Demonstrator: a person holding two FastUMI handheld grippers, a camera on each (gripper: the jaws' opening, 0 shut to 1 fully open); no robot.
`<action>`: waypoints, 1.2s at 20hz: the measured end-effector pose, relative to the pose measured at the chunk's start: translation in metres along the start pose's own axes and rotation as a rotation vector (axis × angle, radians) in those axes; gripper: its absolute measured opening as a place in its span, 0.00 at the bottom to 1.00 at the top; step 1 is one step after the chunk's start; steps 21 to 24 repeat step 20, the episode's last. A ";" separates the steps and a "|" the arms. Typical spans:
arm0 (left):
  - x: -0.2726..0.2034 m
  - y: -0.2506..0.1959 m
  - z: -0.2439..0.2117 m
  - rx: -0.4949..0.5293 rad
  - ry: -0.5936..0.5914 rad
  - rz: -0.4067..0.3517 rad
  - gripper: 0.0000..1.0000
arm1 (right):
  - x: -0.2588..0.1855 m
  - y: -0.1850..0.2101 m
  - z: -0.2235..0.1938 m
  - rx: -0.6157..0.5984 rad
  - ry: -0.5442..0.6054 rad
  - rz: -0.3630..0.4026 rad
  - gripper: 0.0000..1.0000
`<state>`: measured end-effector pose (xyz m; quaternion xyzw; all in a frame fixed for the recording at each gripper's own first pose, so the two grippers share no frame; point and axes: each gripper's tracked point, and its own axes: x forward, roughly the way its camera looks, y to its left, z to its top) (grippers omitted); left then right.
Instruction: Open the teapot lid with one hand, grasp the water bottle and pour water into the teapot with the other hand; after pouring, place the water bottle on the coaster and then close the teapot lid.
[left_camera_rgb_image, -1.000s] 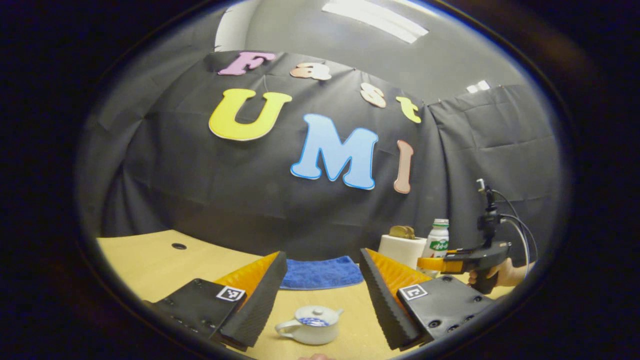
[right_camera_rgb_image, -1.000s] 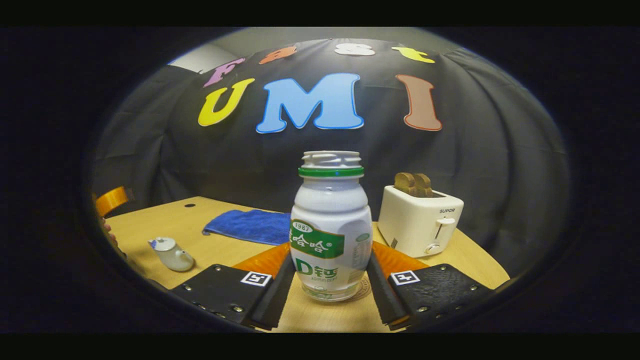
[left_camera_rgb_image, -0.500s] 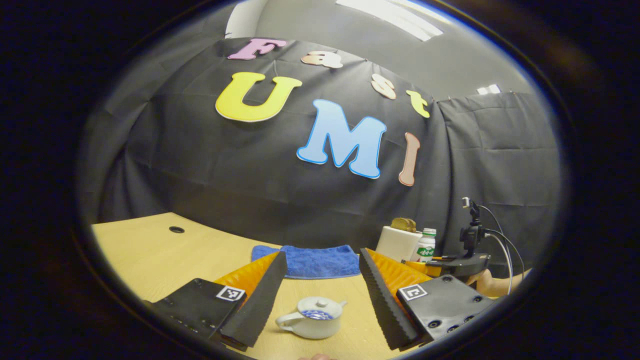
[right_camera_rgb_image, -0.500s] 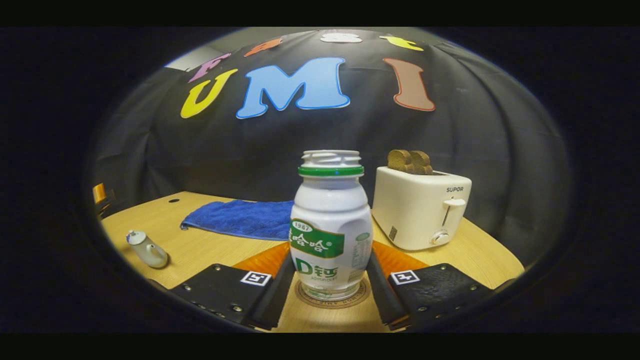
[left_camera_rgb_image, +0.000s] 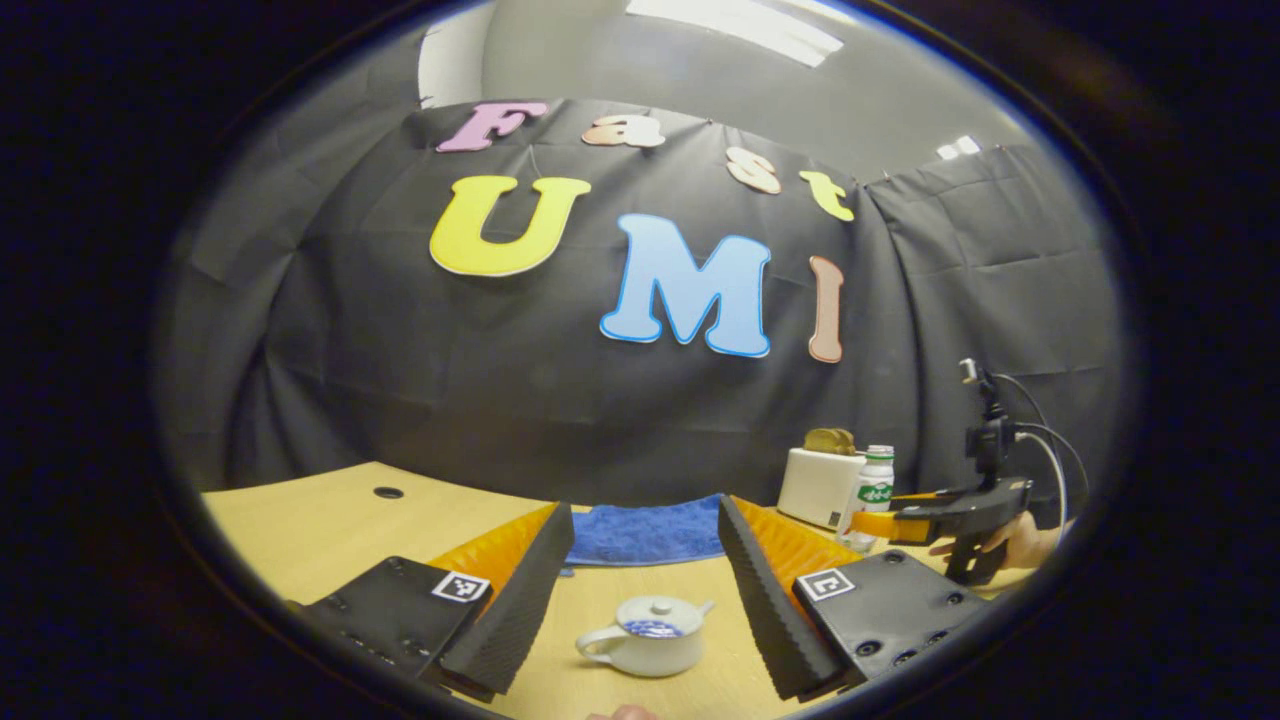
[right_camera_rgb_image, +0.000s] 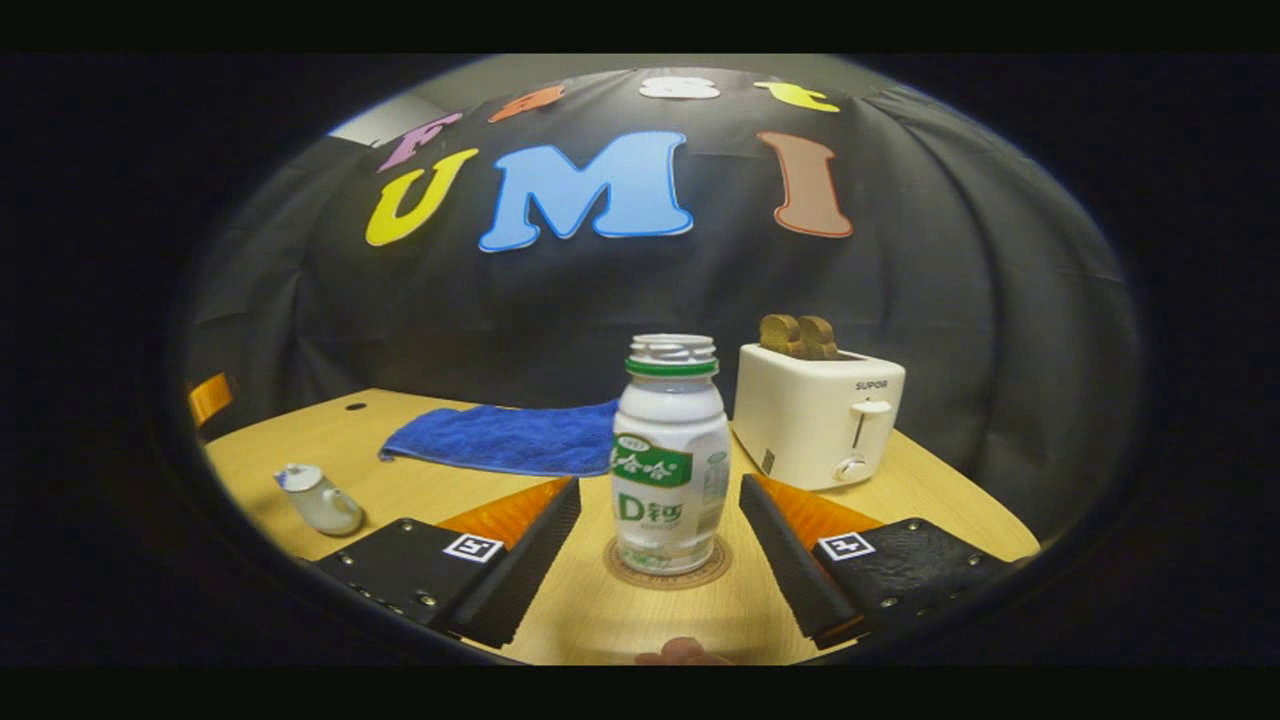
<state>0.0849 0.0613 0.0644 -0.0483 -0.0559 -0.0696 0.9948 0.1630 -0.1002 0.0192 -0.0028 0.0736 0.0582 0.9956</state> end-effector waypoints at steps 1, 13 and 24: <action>-0.013 0.002 -0.006 0.052 0.014 0.037 0.97 | -0.026 0.001 0.006 -0.009 -0.029 -0.027 0.98; -0.080 -0.072 -0.061 0.098 0.122 0.071 1.00 | -0.138 0.114 -0.058 0.021 -0.057 -0.103 0.98; -0.082 -0.070 -0.060 0.092 0.118 0.101 0.99 | -0.145 0.113 -0.045 0.015 -0.143 -0.166 0.95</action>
